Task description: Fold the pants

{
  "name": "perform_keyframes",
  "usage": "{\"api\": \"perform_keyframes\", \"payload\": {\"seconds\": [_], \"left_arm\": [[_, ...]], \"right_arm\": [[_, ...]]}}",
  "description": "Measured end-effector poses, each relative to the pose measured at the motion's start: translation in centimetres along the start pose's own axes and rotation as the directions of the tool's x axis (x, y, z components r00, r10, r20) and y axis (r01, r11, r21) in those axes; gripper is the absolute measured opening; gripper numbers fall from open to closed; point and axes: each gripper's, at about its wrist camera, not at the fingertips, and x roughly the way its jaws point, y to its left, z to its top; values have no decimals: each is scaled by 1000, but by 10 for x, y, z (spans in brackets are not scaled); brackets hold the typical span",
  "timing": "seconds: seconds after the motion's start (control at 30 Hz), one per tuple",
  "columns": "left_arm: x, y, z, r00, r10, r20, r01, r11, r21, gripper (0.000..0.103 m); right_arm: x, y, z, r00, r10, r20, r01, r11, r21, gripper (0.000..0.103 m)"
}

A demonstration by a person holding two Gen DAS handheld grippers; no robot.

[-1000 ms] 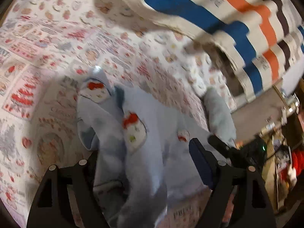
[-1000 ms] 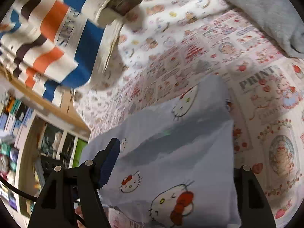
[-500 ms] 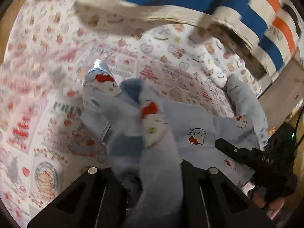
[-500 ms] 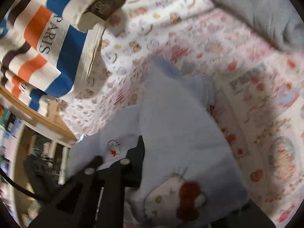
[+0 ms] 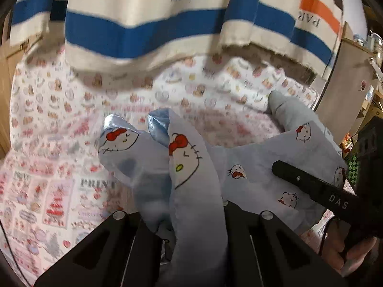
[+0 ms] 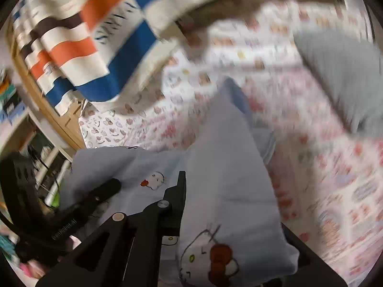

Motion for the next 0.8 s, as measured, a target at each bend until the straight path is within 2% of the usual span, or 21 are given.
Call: {"api": "perform_keyframes", "payload": {"seconds": [0.17,0.27,0.33,0.4,0.5,0.63,0.7,0.8], "left_arm": [[-7,-5,18,999,-13,43,13,1000,2,7],[-13,-13,34,996,-19,87,17,1000,22,7],[-12,-23,48,993,-29,112,24,999,45,7],[-8,-40,65,990,-72,124,64,996,69,7],[-4,-72,82,982,-113,152,91,985,149,7],[5,-111,105,968,-167,185,129,971,201,6],[12,-133,120,956,-203,214,155,963,220,6],[28,-165,146,932,-262,250,204,950,235,6]], "right_arm": [[-19,18,17,996,19,83,-14,998,-58,8],[-32,20,30,990,-2,144,16,995,-100,8],[-42,16,42,983,-10,182,31,994,-109,8],[-50,10,52,978,-23,209,45,994,-104,4],[-66,-2,66,961,-68,270,100,989,-105,2],[-95,-27,92,931,-132,339,173,980,-95,2],[-109,-39,106,912,-160,377,207,974,-87,2],[-135,-67,138,850,-245,467,304,951,-55,2]]}}
